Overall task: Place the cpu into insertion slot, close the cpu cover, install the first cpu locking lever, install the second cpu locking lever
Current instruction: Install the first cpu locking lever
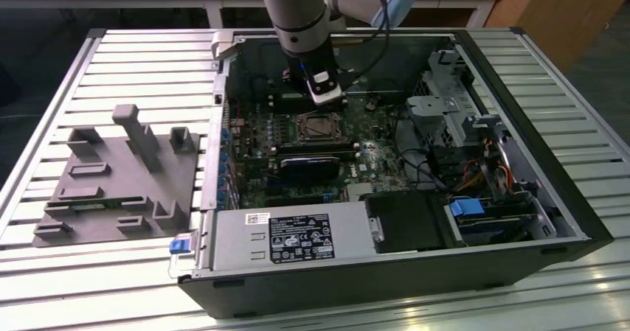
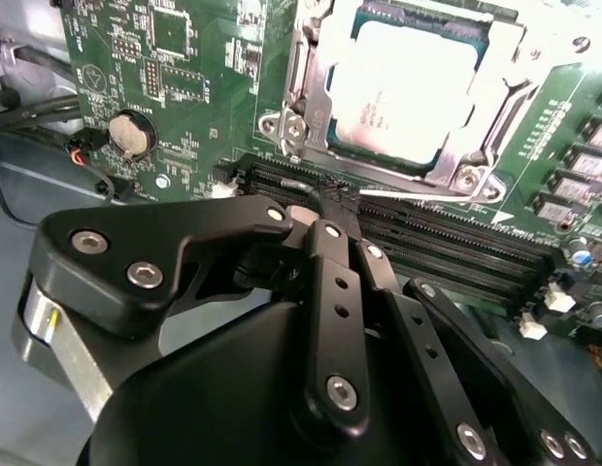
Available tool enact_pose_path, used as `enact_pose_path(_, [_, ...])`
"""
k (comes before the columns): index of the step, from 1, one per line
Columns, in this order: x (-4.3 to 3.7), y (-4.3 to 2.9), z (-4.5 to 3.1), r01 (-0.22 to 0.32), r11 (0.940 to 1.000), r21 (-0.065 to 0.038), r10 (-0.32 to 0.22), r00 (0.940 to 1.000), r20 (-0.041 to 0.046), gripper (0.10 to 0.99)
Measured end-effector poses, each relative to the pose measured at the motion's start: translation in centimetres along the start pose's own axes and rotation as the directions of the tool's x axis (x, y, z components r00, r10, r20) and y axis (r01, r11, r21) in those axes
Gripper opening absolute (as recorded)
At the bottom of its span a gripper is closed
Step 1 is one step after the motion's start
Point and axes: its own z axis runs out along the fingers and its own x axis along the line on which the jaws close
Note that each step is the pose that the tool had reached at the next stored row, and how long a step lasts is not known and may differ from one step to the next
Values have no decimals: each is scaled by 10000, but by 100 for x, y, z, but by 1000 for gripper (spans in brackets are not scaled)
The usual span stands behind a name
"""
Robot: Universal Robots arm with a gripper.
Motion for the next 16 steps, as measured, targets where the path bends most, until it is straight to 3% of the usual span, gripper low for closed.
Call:
enact_pose_path(6, [12, 23, 13, -208, 9998, 46, 208, 9998, 62, 106])
enact_pose_path(12, [10, 23, 18, -264, 9995, 198, 261, 9996, 136, 106])
enact_pose_path(16, [13, 19, 32, -274, 9994, 212, 271, 9995, 143, 106])
